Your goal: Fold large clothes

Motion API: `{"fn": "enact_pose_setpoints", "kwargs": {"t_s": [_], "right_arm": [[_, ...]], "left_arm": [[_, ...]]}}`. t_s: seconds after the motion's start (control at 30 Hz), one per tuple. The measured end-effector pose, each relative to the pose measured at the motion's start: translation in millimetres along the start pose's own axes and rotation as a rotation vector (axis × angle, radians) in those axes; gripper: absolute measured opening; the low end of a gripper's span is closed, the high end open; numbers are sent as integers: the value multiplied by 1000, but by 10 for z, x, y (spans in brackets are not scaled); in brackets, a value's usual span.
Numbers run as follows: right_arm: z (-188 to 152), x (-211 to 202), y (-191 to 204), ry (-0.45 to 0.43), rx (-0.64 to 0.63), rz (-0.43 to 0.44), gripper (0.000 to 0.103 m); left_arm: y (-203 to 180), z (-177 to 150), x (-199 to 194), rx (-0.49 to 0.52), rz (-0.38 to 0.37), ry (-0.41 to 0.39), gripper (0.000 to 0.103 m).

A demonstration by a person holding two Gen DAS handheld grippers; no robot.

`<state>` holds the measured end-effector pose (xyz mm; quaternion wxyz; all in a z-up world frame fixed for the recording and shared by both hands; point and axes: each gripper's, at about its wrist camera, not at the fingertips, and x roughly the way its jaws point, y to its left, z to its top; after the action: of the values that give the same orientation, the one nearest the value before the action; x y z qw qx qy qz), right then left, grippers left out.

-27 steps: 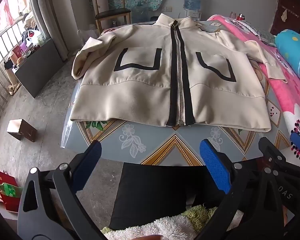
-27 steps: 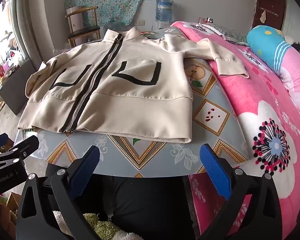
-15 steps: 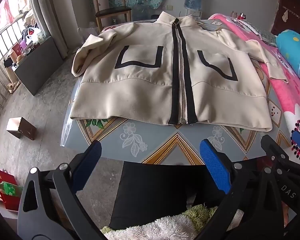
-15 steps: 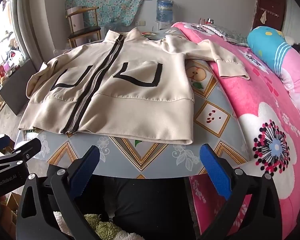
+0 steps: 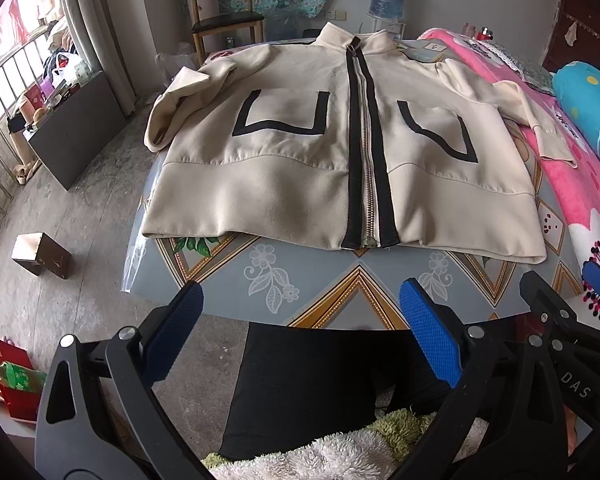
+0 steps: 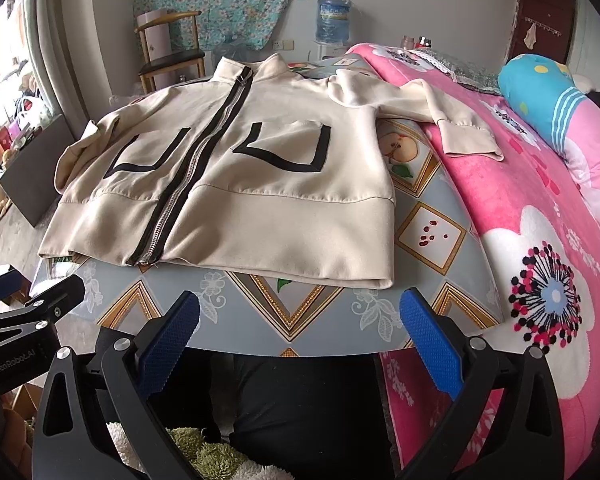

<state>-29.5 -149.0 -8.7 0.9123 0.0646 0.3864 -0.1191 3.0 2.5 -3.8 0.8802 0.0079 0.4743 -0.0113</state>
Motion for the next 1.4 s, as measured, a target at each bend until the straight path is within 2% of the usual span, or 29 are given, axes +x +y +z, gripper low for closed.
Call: {"fn": "enact_pose_setpoints", "kwargs": {"t_s": [1.4], "right_arm": [[-10,-9,17,7,-11,-3,98]], "left_arm": [[110,-27,29,-4,3,-3,95]]}}
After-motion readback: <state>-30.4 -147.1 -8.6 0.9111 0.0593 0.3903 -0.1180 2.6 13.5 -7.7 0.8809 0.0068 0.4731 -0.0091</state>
